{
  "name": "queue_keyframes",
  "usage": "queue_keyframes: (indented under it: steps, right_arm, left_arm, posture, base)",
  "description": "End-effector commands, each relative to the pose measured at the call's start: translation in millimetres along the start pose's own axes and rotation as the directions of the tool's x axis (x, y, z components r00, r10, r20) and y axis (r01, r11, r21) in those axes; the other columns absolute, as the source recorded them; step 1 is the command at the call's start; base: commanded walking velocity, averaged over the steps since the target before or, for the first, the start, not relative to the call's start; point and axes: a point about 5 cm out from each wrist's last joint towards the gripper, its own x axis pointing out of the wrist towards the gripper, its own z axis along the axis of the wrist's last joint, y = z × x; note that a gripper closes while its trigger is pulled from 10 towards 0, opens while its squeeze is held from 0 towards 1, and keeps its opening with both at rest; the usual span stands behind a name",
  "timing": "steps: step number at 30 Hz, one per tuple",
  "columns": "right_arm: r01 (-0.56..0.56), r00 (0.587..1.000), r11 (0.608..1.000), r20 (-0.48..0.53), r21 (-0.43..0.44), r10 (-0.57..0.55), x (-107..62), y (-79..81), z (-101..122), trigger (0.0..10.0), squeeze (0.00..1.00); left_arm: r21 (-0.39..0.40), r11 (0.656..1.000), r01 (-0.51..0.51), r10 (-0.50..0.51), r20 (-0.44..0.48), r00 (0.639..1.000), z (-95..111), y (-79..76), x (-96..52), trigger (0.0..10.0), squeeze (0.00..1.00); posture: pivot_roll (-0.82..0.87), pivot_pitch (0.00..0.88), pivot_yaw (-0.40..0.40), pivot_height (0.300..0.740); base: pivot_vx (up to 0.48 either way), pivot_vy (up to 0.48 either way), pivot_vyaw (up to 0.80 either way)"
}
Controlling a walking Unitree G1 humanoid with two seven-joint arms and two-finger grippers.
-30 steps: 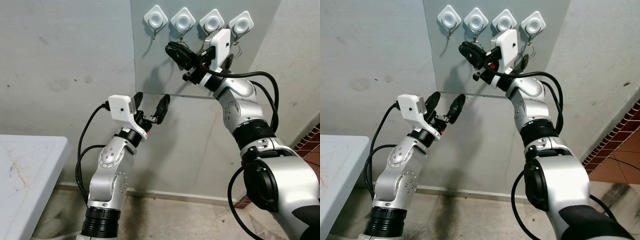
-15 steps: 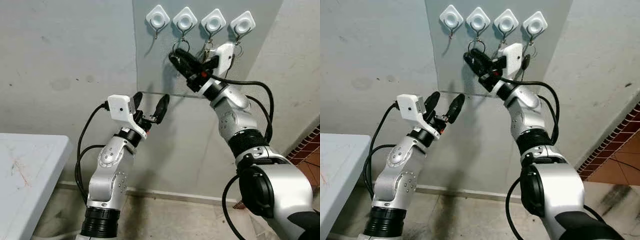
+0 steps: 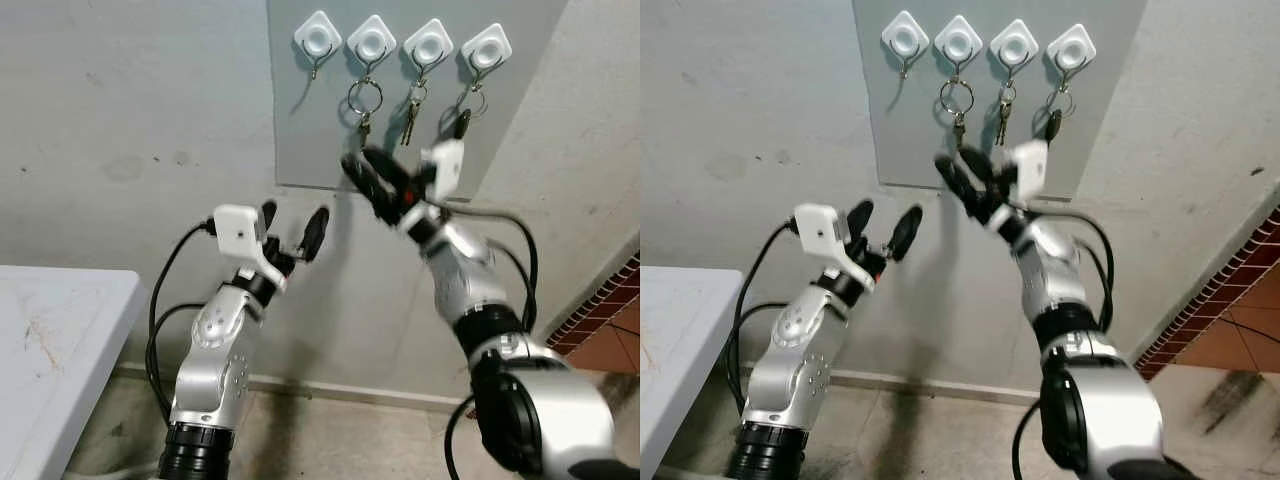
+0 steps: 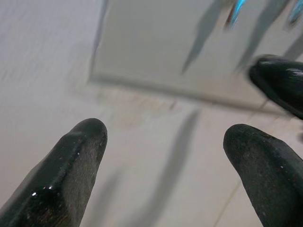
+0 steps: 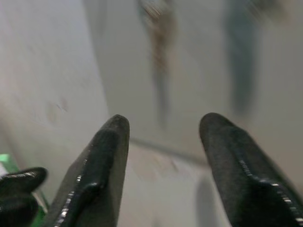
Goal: Hang keys on a hook
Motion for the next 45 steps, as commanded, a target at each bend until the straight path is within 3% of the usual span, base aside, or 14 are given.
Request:
queue_keyframes:
  steps: [1, 6, 7, 8, 9, 12, 17, 23, 31, 38, 45]
  right_arm:
    - [0.041, 0.999, 0.999, 0.022, -0.036, -0.040, -3.5, -4.3, 4.1, 10.0, 1.00]
    - [0.227, 0.974, 0.973, -0.007, -0.050, -0.227, -35.5, -22.8, -11.9, 10.0, 1.00]
    - [0.256, 0.966, 0.965, -0.012, -0.057, -0.257, -41.0, -26.0, -14.0, 10.0, 0.85]
    - [0.311, 0.949, 0.948, -0.027, -0.064, -0.313, -52.0, -31.6, -18.7, 10.0, 0.53]
    - [0.333, 0.941, 0.941, -0.035, -0.068, -0.335, -56.5, -33.6, -20.7, 10.0, 0.00]
    - [0.404, 0.911, 0.911, -0.048, -0.088, -0.409, -76.4, -38.6, -27.9, 10.0, 0.00]
    - [0.468, 0.880, 0.877, -0.036, -0.110, -0.474, -92.3, -38.7, -31.1, 10.0, 0.00]
    - [0.474, 0.877, 0.862, 0.006, -0.179, -0.481, -104.1, -22.4, -28.9, 10.0, 0.00]
    - [0.498, 0.856, 0.837, -0.027, -0.227, -0.516, -124.4, -2.2, -41.5, 10.0, 0.00]
    - [0.556, 0.817, 0.795, -0.015, -0.243, -0.576, -137.7, 3.2, -32.3, 10.0, 0.00]
    - [0.574, 0.803, 0.773, -0.001, -0.271, -0.596, -145.7, 1.3, -21.0, 10.0, 0.00]
  left_arm:
    - [0.009, 1.000, -0.024, 0.024, 0.002, 1.000, -1.7, 4.4, -0.4, 10.0, 0.00]
    - [0.018, 0.996, -0.085, 0.086, -0.036, 0.996, -15.3, 18.1, -5.6, 10.0, 0.00]
    - [0.024, 0.995, -0.095, 0.096, -0.047, 0.994, -18.5, 20.5, -6.9, 10.0, 0.00]
    - [0.038, 0.991, -0.127, 0.129, -0.069, 0.989, -25.1, 26.3, -9.0, 10.0, 0.00]
    - [0.033, 0.989, -0.143, 0.145, -0.073, 0.987, -27.1, 28.8, -9.9, 10.0, 0.00]
    - [0.001, 0.979, -0.204, 0.203, -0.077, 0.976, -30.9, 39.5, -13.6, 10.0, 0.00]
    - [-0.009, 0.971, -0.239, 0.238, -0.051, 0.970, -27.2, 45.3, -16.8, 10.0, 0.00]
    - [0.032, 0.970, -0.239, 0.240, -0.013, 0.971, -22.2, 41.5, -23.3, 10.0, 0.00]
    - [0.060, 0.961, -0.271, 0.275, -0.086, 0.958, -48.2, 39.0, -44.8, 10.0, 0.00]
    - [0.029, 0.961, -0.275, 0.276, -0.036, 0.960, -34.8, 34.3, -49.1, 10.0, 0.00]
    - [0.066, 0.967, -0.245, 0.246, -0.006, 0.969, -21.1, 36.7, -53.5, 10.0, 0.00]
  posture:
    - [0.00, 0.000, -0.029, 0.740]
    - [-0.01, 0.000, -0.021, 0.740]
    - [-0.01, 0.000, -0.021, 0.740]
    - [-0.02, 0.000, -0.017, 0.740]
    - [-0.02, 0.000, -0.016, 0.740]
    - [-0.03, 0.000, -0.013, 0.740]
    - [-0.04, 0.000, -0.012, 0.740]
    - [-0.04, 0.000, -0.014, 0.740]
    - [-0.04, 0.000, -0.013, 0.740]
    - [-0.04, 0.000, -0.014, 0.740]
    - [-0.04, 0.000, -0.014, 0.740]
  base:
    - [0.000, 0.000, 0.00]
    - [0.000, 0.000, 0.00]
    - [0.000, 0.000, 0.00]
    - [0.000, 0.000, 0.00]
    - [0.000, 0.000, 0.00]
    - [0.000, 0.000, 0.00]
    - [0.000, 0.000, 0.00]
    - [0.000, 0.000, 0.00]
    - [0.000, 0.000, 0.00]
    - [0.000, 0.000, 0.00]
    - [0.000, 0.000, 0.61]
